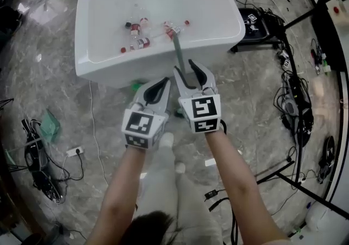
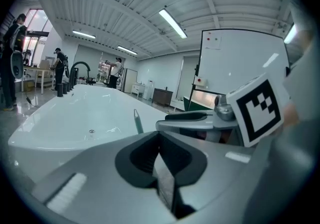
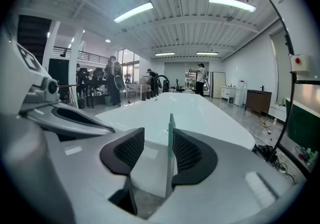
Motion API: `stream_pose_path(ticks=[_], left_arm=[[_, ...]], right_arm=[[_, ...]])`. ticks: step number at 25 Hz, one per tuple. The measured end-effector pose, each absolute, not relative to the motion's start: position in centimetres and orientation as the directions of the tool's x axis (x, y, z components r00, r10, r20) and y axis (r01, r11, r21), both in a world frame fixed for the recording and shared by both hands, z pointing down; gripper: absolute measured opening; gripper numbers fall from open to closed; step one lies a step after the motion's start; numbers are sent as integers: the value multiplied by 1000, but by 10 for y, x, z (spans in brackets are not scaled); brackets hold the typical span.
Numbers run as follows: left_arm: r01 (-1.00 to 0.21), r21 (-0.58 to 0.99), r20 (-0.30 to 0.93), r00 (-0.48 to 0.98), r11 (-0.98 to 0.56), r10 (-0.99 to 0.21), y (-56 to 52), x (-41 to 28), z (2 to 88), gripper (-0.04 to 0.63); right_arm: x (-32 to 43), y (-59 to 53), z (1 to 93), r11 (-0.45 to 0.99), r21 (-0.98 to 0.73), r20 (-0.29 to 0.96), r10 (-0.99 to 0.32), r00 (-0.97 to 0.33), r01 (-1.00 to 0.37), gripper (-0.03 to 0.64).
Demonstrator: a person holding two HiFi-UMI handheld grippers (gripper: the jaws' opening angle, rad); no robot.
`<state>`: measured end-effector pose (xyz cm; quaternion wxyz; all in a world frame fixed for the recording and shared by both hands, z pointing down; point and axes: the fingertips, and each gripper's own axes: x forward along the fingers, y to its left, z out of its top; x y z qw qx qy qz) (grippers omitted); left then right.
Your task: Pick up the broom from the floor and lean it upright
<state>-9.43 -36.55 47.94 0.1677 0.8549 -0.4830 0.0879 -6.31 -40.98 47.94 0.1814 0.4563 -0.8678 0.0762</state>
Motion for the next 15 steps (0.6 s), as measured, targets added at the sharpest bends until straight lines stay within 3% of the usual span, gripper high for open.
stream_pose_path(ticks=[2,5,9,15], left_arm=[[-854,198,306,521,-481,-797,-351,-89,470,-2],[-851,198,288,525,-486,-801,-326,-82,451,-2],[-853,201,275,522,-483,-808,-289,-73,429,-2],[-849,200,243,527,-490,-814,-245,-64,391,-2]], right_arm=[[-60,-392,460,576,31,362,-768,-528,-817,174],[-49,-358,432,565,45,325,-788,-523,-824,67],[-34,-310,405,564,47,308,-793,-526,-824,3],[-23,-257,364,554,19,258,-807,-531,-832,3]])
